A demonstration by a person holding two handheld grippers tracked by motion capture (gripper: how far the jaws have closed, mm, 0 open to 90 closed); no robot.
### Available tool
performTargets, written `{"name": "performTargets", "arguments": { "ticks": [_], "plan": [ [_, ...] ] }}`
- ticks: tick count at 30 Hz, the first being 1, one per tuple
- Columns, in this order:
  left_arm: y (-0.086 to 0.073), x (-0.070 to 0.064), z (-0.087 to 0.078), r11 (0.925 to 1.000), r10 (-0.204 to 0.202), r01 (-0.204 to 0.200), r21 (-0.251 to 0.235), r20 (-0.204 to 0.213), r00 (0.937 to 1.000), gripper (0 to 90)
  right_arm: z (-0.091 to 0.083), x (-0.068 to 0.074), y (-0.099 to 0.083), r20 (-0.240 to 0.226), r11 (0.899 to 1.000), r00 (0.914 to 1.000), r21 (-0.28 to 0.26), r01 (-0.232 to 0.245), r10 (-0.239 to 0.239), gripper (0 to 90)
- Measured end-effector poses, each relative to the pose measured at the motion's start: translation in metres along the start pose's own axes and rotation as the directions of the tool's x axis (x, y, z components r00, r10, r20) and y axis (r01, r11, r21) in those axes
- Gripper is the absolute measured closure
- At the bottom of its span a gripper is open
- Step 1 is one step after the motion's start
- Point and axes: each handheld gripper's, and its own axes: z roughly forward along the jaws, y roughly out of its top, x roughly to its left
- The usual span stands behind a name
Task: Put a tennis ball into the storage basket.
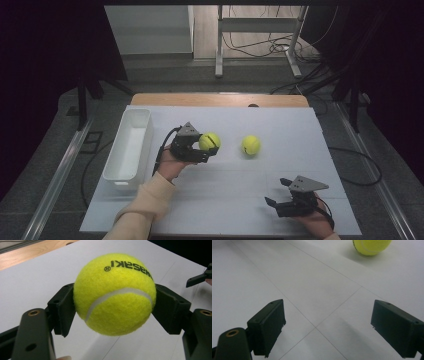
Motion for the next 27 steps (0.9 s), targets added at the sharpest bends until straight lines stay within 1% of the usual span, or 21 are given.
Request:
{"name": "performTargets", "arguments": {
  "ticks": [27],
  "plan": [
    [0.0011,0.0032,-0.0069,0.9998,-0.008,0.008,-0.018,-0.008,0.9999,26.0,0.0001,0.0002,-0.0001,-0.003,1.0,1.0,0.004,0.005,-0.005,12.4]
  ]
}}
